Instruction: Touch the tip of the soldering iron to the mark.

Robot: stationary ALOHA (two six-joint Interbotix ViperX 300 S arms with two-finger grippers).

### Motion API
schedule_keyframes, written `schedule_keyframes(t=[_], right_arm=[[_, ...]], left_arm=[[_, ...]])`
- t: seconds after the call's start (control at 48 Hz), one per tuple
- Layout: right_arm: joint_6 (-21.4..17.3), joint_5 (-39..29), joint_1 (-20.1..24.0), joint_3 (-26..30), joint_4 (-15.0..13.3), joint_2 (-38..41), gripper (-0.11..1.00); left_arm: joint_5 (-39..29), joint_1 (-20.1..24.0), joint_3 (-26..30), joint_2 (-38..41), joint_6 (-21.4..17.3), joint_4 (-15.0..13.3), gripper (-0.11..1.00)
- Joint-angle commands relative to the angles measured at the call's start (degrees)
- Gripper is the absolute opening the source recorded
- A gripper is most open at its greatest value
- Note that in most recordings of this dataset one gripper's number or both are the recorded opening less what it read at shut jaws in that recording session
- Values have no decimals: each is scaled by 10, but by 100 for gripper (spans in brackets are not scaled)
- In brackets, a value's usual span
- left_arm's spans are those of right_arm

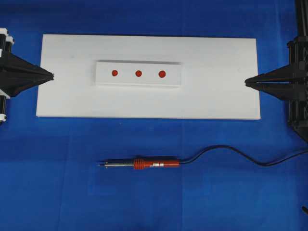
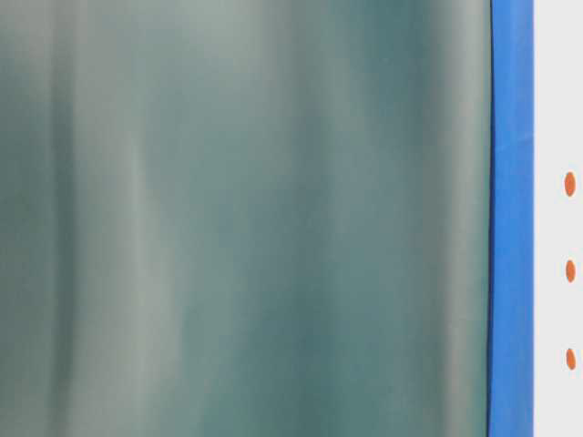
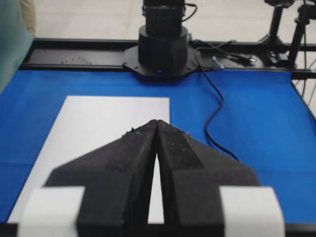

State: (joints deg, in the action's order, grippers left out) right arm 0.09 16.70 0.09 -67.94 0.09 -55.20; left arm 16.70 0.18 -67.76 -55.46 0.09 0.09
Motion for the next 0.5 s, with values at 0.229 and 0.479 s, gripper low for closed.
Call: schedule_keyframes(t=[0.229,0.479], right_arm=[[-4,-40,4,26,1,9,-6],[-11,-43,5,29,11,7,-6]], left_arm=[[2,-18,9,-2,-4,1,0],[2,-17,8,-2,-4,1,0]])
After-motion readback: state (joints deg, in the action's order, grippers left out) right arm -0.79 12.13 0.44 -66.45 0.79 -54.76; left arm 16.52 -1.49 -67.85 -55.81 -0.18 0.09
